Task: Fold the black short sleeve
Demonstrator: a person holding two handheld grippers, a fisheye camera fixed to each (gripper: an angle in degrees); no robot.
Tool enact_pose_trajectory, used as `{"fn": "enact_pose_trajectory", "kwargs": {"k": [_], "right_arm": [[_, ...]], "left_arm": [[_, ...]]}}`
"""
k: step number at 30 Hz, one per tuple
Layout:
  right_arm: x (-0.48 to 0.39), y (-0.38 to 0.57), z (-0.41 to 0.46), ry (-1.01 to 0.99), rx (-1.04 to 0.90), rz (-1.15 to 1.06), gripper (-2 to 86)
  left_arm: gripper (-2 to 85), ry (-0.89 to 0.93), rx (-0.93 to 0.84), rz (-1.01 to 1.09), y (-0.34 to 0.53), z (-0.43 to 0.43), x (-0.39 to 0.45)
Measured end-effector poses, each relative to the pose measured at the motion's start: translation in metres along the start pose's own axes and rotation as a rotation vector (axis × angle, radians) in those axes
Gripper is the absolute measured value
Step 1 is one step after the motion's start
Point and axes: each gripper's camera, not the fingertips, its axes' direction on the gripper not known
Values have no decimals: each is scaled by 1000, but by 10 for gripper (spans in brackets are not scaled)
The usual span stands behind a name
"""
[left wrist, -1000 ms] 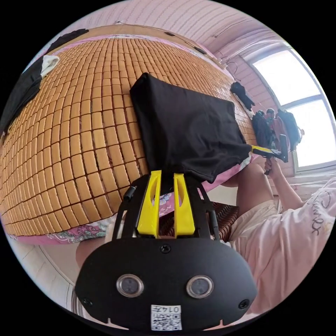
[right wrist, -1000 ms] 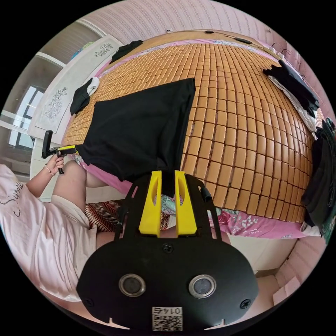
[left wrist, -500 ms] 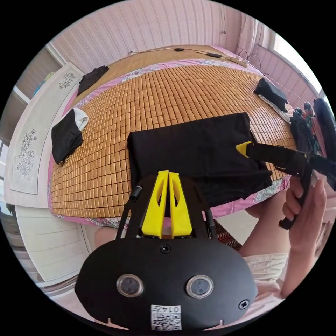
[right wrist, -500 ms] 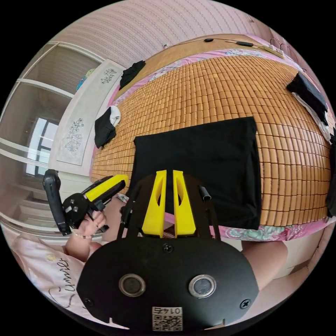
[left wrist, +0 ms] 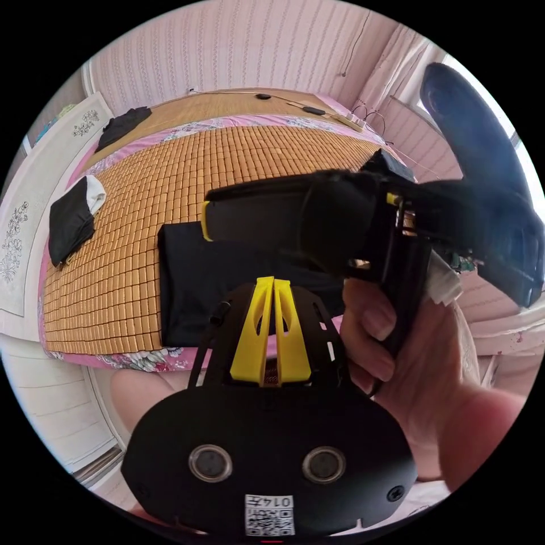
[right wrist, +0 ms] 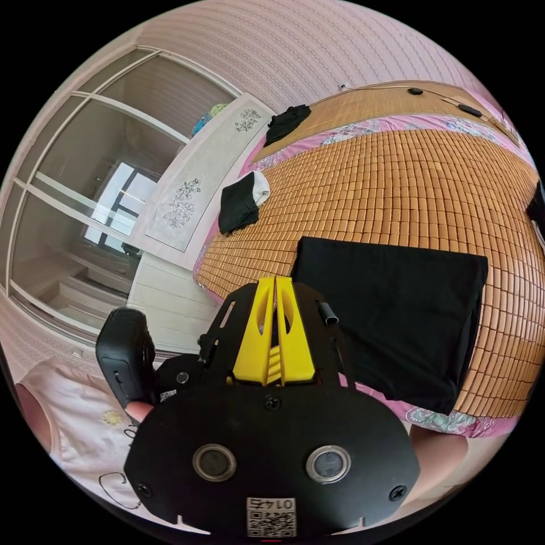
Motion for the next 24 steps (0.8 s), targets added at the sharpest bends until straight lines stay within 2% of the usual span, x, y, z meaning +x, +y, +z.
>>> {"fn": "enact_pose_trajectory", "kwargs": {"k": [7, 10, 12, 17, 19, 21, 24], "right_arm": [[-13, 1, 9, 5, -33, -24, -3], [-13, 5, 20, -45, -75, -8, -3], [-11, 7, 25, -61, -87, 9, -3], [-11, 5, 32, 139, -125, -1, -7], [-6, 5, 30, 215, -130, -11, -8], [2, 6, 28, 323, -120, 10, -9], [15, 9, 33, 423, -157, 27, -9]], "left_arm": [[-8, -75, -22, -7, 2, 10, 17], [-8, -164, -66, -1, 3, 20, 27], [-8, -136, -151, 49, 3, 38, 34], [-8, -241, -117, 120, 0, 61, 41], [-8, -216, -160, 41, -11, 72, 29], [-8, -183, -284, -119, -29, 91, 8], [-8, -116, -321, -140, -44, 113, -5]]}}
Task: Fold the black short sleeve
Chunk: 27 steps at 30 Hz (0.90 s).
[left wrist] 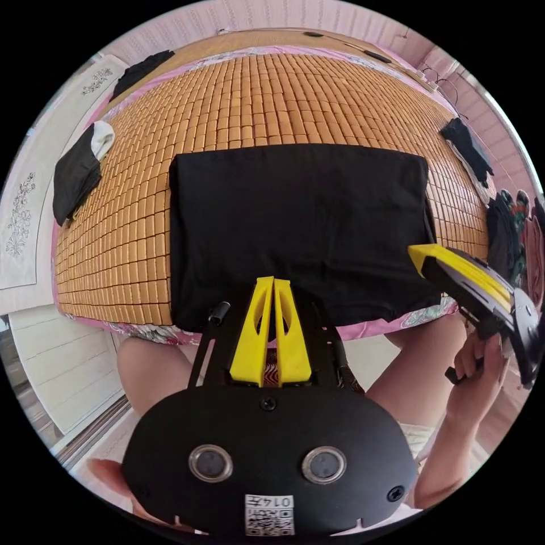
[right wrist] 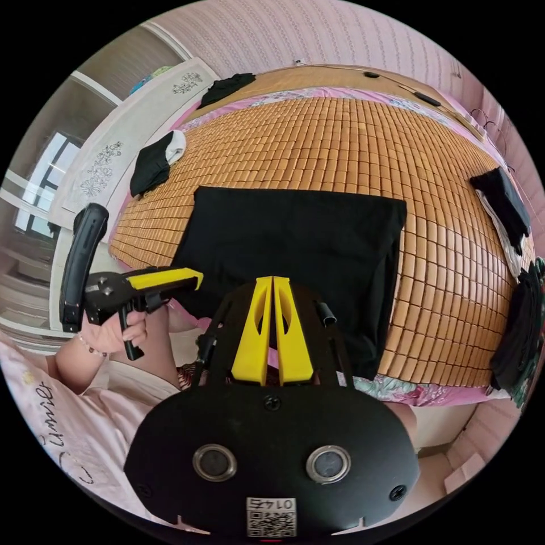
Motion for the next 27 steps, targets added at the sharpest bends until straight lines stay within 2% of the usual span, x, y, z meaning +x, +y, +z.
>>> {"fn": "enact_pose_trajectory", "kwargs": {"k": [2, 6, 11, 16, 23, 27], "right_arm": [[-2, 0, 10, 40, -25, -19, -9], [-15, -7, 28, 114, -99, -70, -9], [-41, -15, 50, 183, -160, -158, -10], [-55, -15, 51, 233, -116, -194, -10], [-60, -25, 53, 246, -129, -207, -9], [-76, -20, 43, 277, -51, -295, -9]], "left_arm": [[-8, 7, -13, 21, -10, 10, 2], [-7, -125, -56, -16, -28, 28, 8], [-8, -110, -41, 33, -40, 39, 8], [-10, -139, 37, 250, -40, 46, 9], [-10, 115, 58, 278, -41, 58, -37], [-9, 143, 82, 381, -36, 66, -49]]}}
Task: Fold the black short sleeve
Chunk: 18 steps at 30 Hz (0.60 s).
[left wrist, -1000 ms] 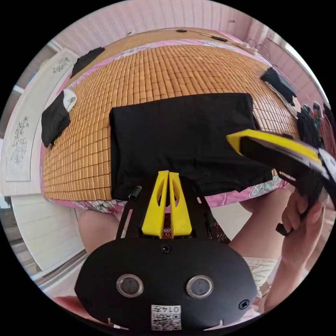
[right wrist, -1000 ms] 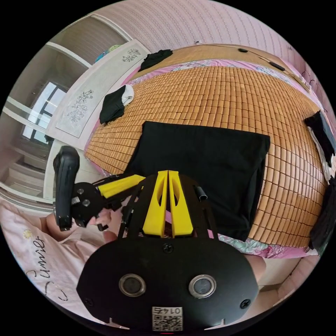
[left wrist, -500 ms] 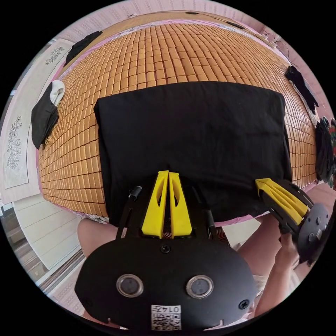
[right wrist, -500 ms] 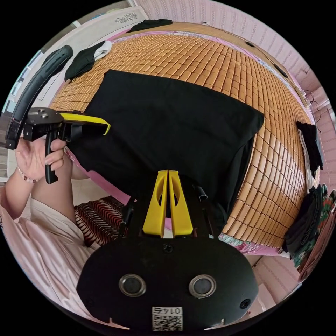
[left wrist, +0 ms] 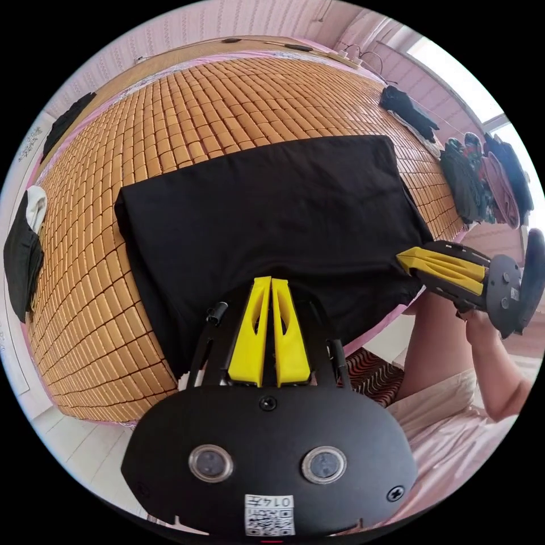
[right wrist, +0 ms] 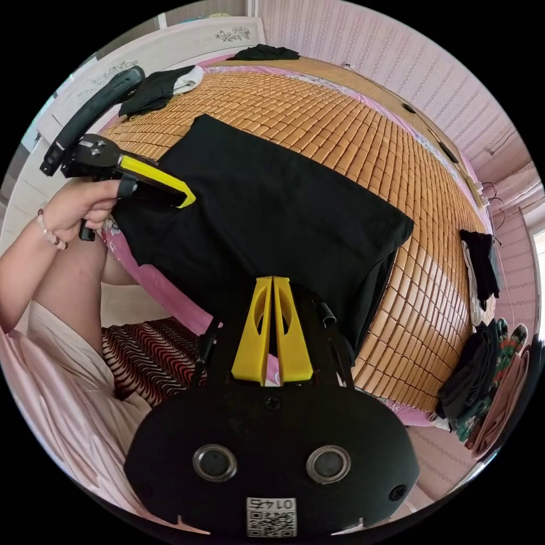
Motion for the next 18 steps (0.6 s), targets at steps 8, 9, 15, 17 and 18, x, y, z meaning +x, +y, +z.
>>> {"fn": "enact_pose_trajectory", "kwargs": {"k": [8, 9, 15, 17, 18], "right_arm": [[13, 14, 27, -139, -63, 32, 1], [18, 17, 25, -151, -48, 48, 7], [95, 63, 15, -157, -7, 310, 100], [119, 82, 25, -148, -56, 382, 122], [124, 86, 28, -150, -64, 395, 123]], "left_arm": [[44, 35, 134, 34, 30, -4, -9], [62, 52, 192, 38, 40, -13, -13], [131, 66, 397, 235, 89, -50, -9], [165, 150, 451, 304, 96, -50, 1], [179, 199, 470, 338, 97, -45, 11]]}}
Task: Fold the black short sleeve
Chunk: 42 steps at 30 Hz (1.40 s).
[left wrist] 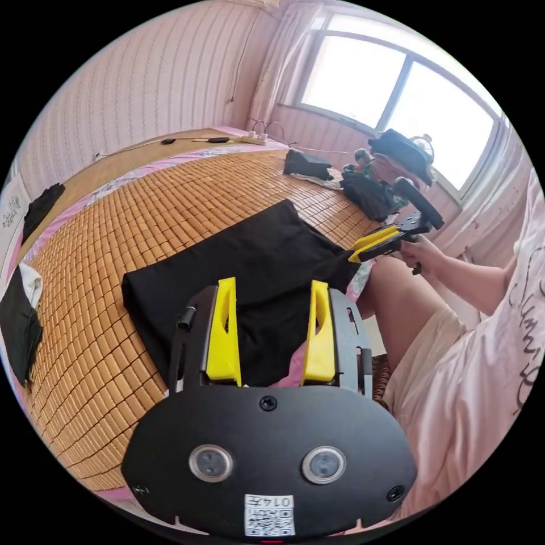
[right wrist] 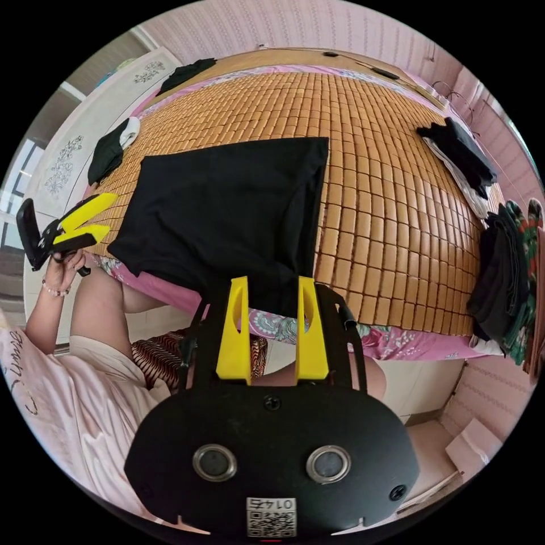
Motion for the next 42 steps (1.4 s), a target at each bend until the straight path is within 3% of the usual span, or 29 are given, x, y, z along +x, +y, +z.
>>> {"fn": "enact_pose_trajectory", "kwargs": {"k": [3, 9, 13, 15, 17, 21, 24, 26, 30, 33, 35, 38, 42], "right_arm": [[26, 8, 16, -34, -40, 55, 120], [62, 21, 45, -49, -73, 93, 34], [95, 37, 41, -188, 10, 110, 9], [109, 46, 35, -290, 73, 108, 6], [128, 56, 31, -422, 147, 103, 5], [156, 70, 38, -485, 229, 127, 10], [188, 78, 59, -481, 245, 247, 49], [207, 74, 86, -620, 252, 293, 123], [221, 59, 121, -709, 294, 345, 133], [229, 45, 144, -727, 290, 381, 110], [236, 44, 151, -691, 309, 433, 51], [251, 54, 154, -807, 376, 463, 32], [270, 75, 133, -784, 447, 456, 23]], "left_arm": [[192, 70, -11, 101, -6, 26, 33], [212, 184, -57, 282, -27, 91, 95], [213, 174, -138, 346, -36, 129, 117], [173, 146, -183, 339, -40, 145, 124], [124, 105, -168, 337, -39, 148, 129], [11, 15, -147, 345, -32, 138, 134], [3, 36, -149, 321, -25, 124, 131], [1, 43, -161, 316, -21, 116, 130], [-1, 61, -172, 320, -8, 100, 130], [-1, 72, -190, 316, -1, 91, 129], [-2, 88, -207, 296, 0, 87, 127], [-2, 106, -209, 272, -1, 86, 123], [-2, 203, -169, 281, -10, 91, 127]]}}
